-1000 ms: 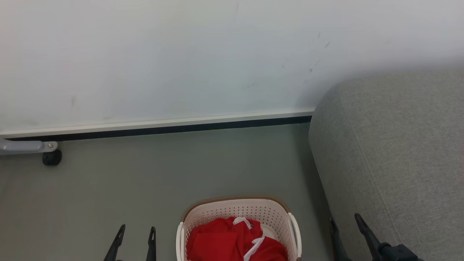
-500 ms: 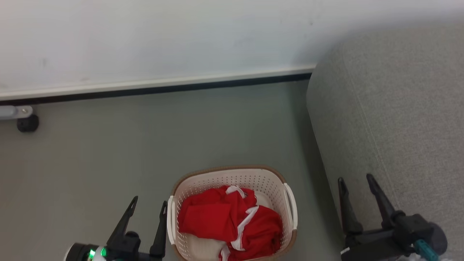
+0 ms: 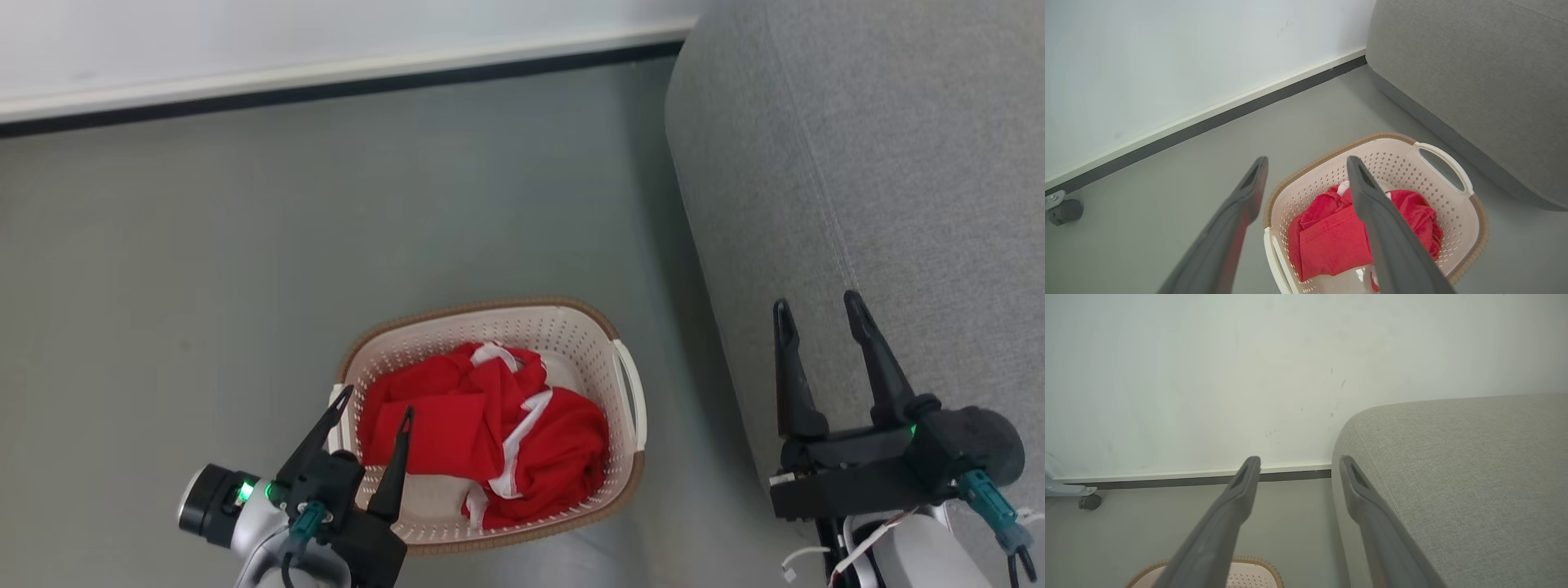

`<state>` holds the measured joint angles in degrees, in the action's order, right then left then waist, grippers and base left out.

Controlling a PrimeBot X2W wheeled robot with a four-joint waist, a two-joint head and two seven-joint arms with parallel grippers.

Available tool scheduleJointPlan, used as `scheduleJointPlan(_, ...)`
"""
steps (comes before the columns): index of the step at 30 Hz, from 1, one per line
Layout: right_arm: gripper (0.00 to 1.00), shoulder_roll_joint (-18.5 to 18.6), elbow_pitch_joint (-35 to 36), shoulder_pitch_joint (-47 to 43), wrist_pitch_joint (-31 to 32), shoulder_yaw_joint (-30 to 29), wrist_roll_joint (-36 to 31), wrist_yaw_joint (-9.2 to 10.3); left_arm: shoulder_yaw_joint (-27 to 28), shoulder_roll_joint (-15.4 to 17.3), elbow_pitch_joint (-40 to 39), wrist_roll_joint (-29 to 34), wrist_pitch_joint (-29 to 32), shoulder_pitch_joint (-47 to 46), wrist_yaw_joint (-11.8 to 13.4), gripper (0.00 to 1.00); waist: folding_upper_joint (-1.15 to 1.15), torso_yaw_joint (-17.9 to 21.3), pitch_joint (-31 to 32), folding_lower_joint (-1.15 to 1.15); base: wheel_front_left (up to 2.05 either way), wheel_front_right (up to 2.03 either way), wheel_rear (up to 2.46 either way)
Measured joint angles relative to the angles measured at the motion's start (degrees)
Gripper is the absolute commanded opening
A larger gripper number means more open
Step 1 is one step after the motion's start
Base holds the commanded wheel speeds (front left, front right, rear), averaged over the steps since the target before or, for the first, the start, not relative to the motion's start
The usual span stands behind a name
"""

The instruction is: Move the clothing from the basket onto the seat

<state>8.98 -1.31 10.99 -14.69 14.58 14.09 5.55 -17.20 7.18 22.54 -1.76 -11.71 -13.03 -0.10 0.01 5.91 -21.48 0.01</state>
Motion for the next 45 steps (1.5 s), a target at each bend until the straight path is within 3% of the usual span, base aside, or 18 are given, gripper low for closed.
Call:
scheduleJointPlan(30,1.00,-0.7,5.8,14.0,0.0,0.2,-2.2,-1.02,-6.2,-0.5,14.6,7.2,7.2,-22.2,-3.9,1.00,0.00,4.1,-22.1,-0.01,0.00,0.00,0.00)
scheduleJointPlan(45,1.00,-1.5,5.8,17.5,0.0,0.1,-3.1,-1.36,-7.3,-0.8,21.4,9.4,8.1,-28.1,-3.8,1.00,0.00,4.9,-31.2,-0.01,0.00,0.00,0.00)
